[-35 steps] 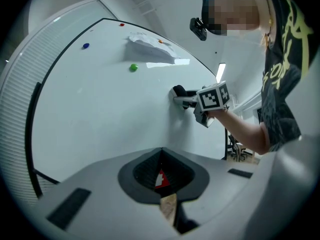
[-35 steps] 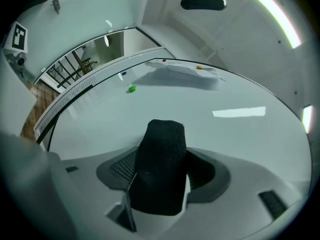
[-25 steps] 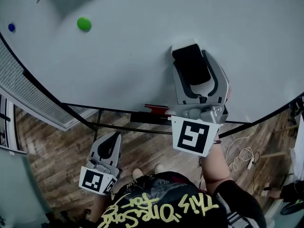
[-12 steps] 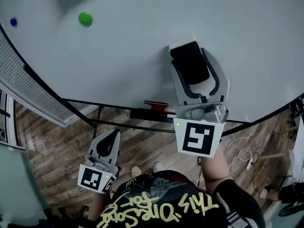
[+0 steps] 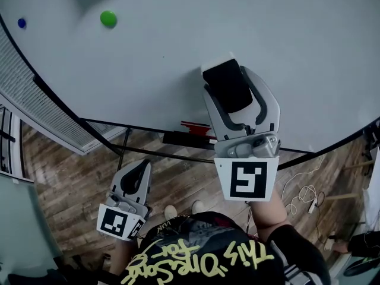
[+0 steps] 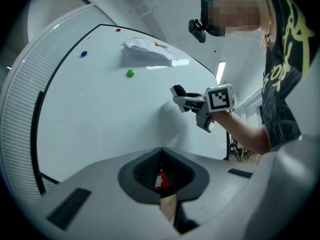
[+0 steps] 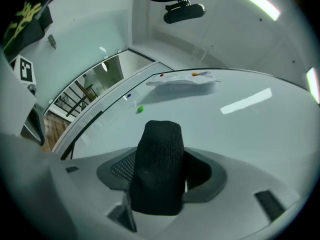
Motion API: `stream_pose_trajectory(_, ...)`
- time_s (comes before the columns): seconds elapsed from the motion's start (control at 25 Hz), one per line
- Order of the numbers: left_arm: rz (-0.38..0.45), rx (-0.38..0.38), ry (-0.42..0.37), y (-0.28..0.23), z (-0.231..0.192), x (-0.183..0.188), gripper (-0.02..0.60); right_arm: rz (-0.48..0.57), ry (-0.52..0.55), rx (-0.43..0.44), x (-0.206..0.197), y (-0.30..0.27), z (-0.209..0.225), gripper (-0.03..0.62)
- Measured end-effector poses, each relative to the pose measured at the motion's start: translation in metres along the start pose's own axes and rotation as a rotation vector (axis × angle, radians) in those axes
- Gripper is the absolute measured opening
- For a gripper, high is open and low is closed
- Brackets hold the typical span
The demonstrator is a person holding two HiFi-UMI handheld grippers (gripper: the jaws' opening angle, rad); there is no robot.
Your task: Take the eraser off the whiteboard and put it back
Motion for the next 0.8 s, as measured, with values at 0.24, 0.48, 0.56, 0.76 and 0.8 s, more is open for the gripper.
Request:
stream_pose_trajectory(0.24, 0.002, 0.009, -0.006, 0.005, 0.008, 0.000, 0.006, 0.083, -0.250, 0.047, 0.000, 0.013, -0.008, 0.264)
stream_pose_trajectory(0.48, 0.004, 0.026, -0.002, 0.007, 0.009, 0.001, 0.006, 0.097, -0.304, 0.118, -0.003, 0.014, -0.024, 0.264)
stream_pose_trajectory(0.56, 0.003, 0.031, -0.006, 0.008, 0.009, 0.002, 0.006, 0.093, -0.313, 0.139, -0.004, 0.014, -0.029, 0.264)
stream_pose_trajectory(0.76, -0.004, 0.042, 0.029, 0.007, 0.013, 0.005, 0.006, 0.100, -0.343, 0.197, -0.009, 0.016, -0.039, 0.264)
stream_pose_trajectory(0.8, -0.004, 0.045, 0.029, 0.007, 0.012, 0.006, 0.006, 0.102, -0.348, 0.207, -0.010, 0.015, -0.041, 0.264)
Point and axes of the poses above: the fingertips, and each gripper's own axes: y backward along the fingers, z to its right, x out of its top, the point moved 2 cm from there along y, backward along the fingers, and after that the axes turned 15 degrees about -z, right-handed, at the moved point
